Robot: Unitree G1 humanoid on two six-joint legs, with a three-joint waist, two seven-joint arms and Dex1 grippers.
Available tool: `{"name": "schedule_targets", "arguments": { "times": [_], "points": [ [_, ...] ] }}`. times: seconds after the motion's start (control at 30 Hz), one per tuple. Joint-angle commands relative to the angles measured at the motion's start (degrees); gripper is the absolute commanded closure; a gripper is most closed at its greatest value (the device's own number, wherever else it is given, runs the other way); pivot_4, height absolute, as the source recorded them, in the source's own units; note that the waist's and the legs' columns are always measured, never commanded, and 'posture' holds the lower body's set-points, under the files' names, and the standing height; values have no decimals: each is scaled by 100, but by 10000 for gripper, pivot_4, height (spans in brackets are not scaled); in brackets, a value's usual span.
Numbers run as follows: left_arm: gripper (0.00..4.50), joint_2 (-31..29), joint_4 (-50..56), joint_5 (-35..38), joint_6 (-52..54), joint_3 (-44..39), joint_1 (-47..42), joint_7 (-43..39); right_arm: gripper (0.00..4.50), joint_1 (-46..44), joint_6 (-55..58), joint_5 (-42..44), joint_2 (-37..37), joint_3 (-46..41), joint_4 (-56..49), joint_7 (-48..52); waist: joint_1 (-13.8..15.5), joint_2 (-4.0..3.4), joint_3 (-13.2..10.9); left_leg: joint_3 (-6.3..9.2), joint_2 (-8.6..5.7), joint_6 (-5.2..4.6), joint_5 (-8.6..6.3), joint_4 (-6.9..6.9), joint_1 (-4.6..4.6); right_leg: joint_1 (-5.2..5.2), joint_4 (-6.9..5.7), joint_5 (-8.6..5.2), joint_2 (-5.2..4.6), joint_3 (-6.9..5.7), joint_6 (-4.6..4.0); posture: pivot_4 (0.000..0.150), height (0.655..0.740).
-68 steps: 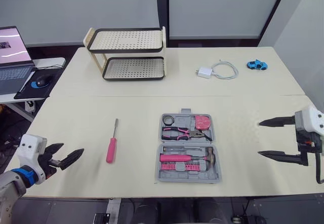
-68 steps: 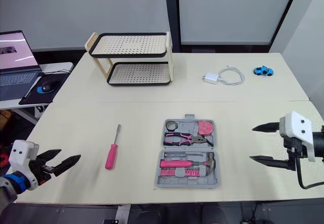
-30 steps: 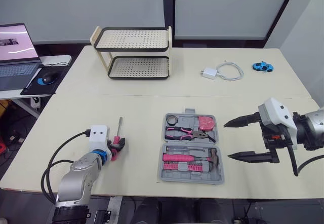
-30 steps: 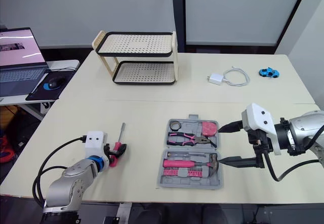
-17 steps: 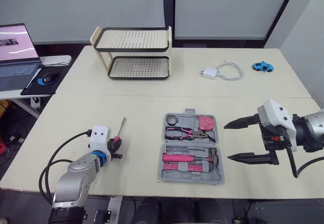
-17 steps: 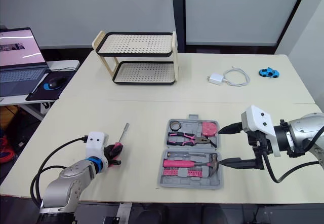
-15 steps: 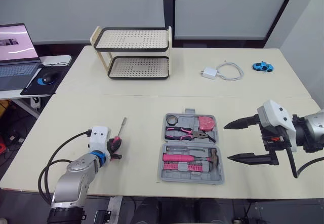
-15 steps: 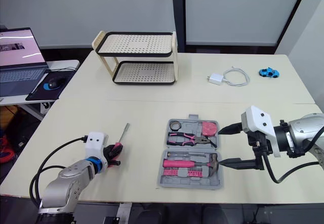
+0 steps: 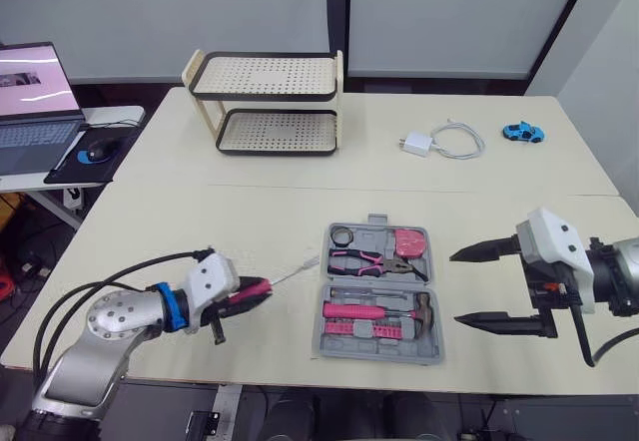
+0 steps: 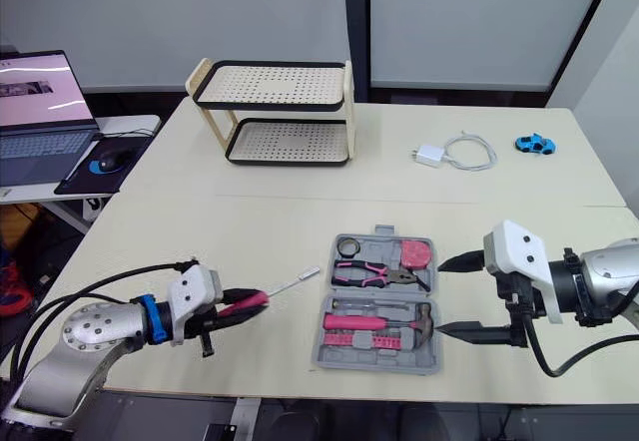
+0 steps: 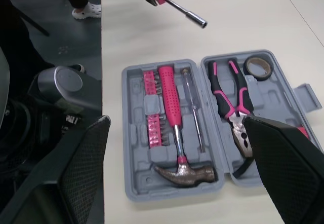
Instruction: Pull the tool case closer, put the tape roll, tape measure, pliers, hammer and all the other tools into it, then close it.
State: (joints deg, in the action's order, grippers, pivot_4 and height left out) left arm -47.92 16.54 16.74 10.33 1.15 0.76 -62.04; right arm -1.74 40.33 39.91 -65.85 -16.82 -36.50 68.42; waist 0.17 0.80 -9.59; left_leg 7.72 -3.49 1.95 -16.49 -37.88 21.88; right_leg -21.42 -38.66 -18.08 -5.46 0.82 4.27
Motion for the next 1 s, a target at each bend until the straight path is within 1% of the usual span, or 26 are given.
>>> {"name": "schedule_targets", "arguments": {
  "times": [0.03, 0.1, 0.23, 0.37, 0.43, 0.67, 0.8, 1.0],
  "points": [
    [37341, -115, 446, 80, 238, 470, -336, -436, 0, 336, -23, -94, -192, -501, -303, 109, -18, 0, 0, -1, 1, -1, 0, 1, -2, 1, -1, 0, 2, 1, 0, 1500, 7400],
    [37341, -111, 594, -20, 416, 762, -502, -518, 0, 615, -73, -214, -251, -664, -412, 170, -30, 0, 0, 0, 2, -2, -1, 1, -1, 1, -2, 0, 6, 0, 0, 1500, 7400],
    [37341, 132, 850, -472, 838, 1545, -965, -387, 0, 1318, -348, -659, -223, -928, -603, 291, -30, 2, -1, 1, 7, -3, -2, 0, -3, 3, -8, 0, 16, -1, 0, 1500, 7400],
    [37341, 535, 997, -857, 1307, 2171, -1438, -123, 0, 1646, -666, -928, -119, -951, -637, 343, -37, 5, -2, -1, 9, -4, -1, -7, -9, 6, -19, 0, 20, 1, 1, 1500, 7400],
    [37341, 665, 1061, -987, 1415, 2413, -1541, -80, 0, 1706, -714, -953, -105, -928, -657, 349, -37, 5, -3, -1, 10, -4, -1, -8, -9, 7, -20, 0, 22, 0, 1, 1500, 7400],
    [37341, 826, 1032, -1589, 1704, 3102, -1800, 31, 0, 1660, -723, -949, -121, -790, -659, 295, -31, 7, -4, 0, 10, -4, -1, -8, -10, 8, -20, 0, 23, 1, 2, 1500, 7400],
    [37341, 1014, 990, -1723, 1972, 3285, -1931, 125, 0, 1630, -706, -939, -124, -738, -669, 265, -27, 8, -5, 0, 9, -3, -1, -9, -9, 9, -19, 0, 22, 1, 2, 1500, 7400],
    [37341, 1051, 981, -1886, 2205, 3489, -2005, 130, 0, 1694, -681, -940, -119, -761, -720, 276, -32, 9, -5, 0, 10, -3, -1, -9, -10, 9, -20, 0, 23, 0, 2, 1500, 7400]
  ]
}}
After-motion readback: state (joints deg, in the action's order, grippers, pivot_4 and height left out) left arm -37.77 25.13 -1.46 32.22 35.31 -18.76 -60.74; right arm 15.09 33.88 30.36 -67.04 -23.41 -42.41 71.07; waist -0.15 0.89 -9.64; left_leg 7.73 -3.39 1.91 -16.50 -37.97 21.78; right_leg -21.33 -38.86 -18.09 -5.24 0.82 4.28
